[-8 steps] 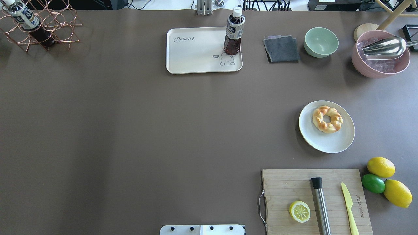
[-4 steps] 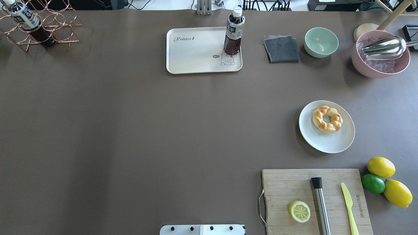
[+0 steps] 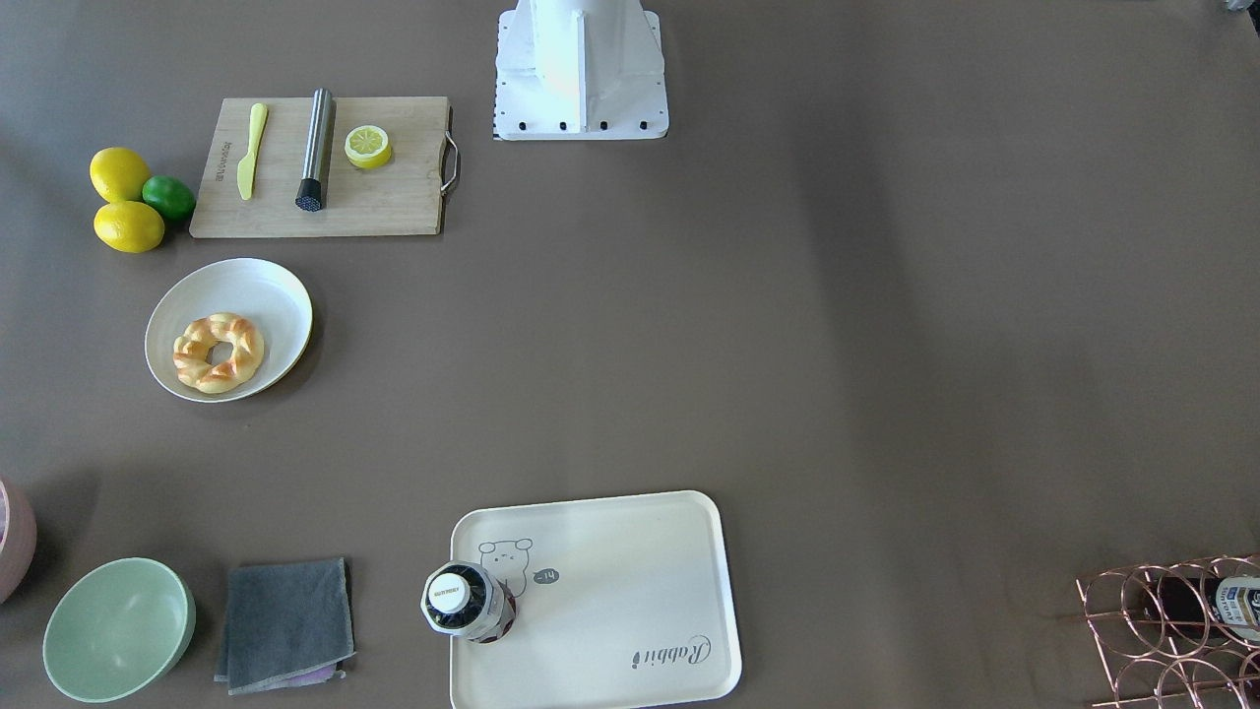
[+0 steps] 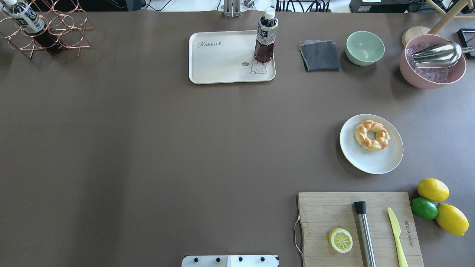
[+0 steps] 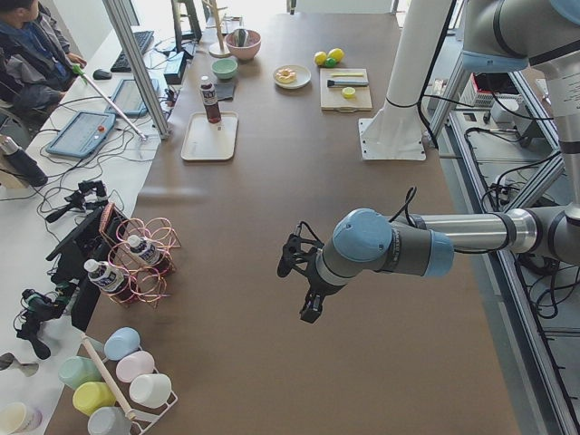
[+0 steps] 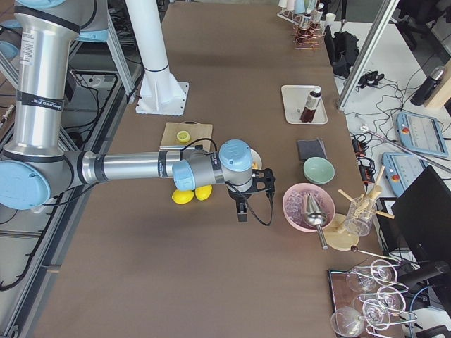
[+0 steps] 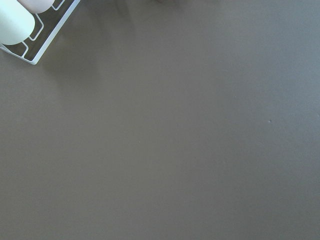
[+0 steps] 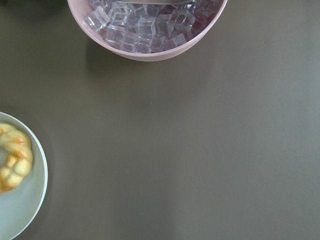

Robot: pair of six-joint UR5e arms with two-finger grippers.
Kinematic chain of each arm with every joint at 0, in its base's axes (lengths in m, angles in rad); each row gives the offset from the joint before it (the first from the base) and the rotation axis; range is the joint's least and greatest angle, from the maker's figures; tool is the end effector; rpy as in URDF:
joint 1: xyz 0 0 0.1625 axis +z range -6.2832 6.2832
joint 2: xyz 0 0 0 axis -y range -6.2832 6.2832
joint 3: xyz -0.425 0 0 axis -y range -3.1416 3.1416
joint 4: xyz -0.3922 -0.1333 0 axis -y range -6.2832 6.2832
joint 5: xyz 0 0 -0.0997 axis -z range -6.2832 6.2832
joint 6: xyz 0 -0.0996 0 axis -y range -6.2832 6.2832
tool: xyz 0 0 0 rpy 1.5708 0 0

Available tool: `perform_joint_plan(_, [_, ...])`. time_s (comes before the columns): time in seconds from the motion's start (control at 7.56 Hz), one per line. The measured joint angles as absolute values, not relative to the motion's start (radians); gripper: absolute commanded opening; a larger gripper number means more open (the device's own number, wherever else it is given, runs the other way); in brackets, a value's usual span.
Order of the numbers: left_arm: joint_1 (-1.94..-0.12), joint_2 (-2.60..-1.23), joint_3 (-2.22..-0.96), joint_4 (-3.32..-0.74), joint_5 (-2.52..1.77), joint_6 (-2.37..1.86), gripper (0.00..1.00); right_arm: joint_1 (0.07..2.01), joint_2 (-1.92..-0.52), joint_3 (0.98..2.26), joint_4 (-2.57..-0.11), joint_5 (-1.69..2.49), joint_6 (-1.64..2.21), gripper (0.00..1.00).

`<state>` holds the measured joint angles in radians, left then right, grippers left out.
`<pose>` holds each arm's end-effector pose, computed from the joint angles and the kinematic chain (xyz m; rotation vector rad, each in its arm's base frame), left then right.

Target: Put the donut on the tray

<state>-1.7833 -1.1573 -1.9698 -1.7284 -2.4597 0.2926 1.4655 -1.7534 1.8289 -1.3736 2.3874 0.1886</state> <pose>-0.1241 -0.3098 0.6053 0.3513 0.8264 0.1382 0.0154 -0.4323 0.5897 0.1357 -0.8399 -0.0331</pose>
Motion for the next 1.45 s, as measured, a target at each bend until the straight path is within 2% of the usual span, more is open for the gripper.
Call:
perform_joint_plan(0.26, [-1.782, -1.163, -1.966, -1.730, -2.460, 0.294, 0.98, 1.381, -1.742, 1.807, -1.290, 2.391, 0.308, 1.00])
perform_joint_plan(0.66, [-1.748, -1.167, -1.957, -1.730, -2.459, 0.294, 0.98, 1.157, -1.705, 1.735, -0.995, 2.300, 0.700, 0.96])
perform_joint_plan(1.19, [-1.739, -1.167, -1.955, -1.732, -2.462, 0.293, 0.97, 1.009, -1.640, 1.681, -0.937, 2.235, 0.871, 0.83])
perform_joint_plan(1.32, [-1.738, -1.168, -1.951, -1.732, -2.463, 0.293, 0.98, 0.983, -1.633, 1.676, -0.937, 2.216, 0.887, 0.77])
perform_joint_plan(1.45, [-1.736, -1.176, -1.942, -1.732, -2.463, 0.292, 0.98, 0.961, -1.622, 1.662, -0.937, 2.198, 0.896, 0.67])
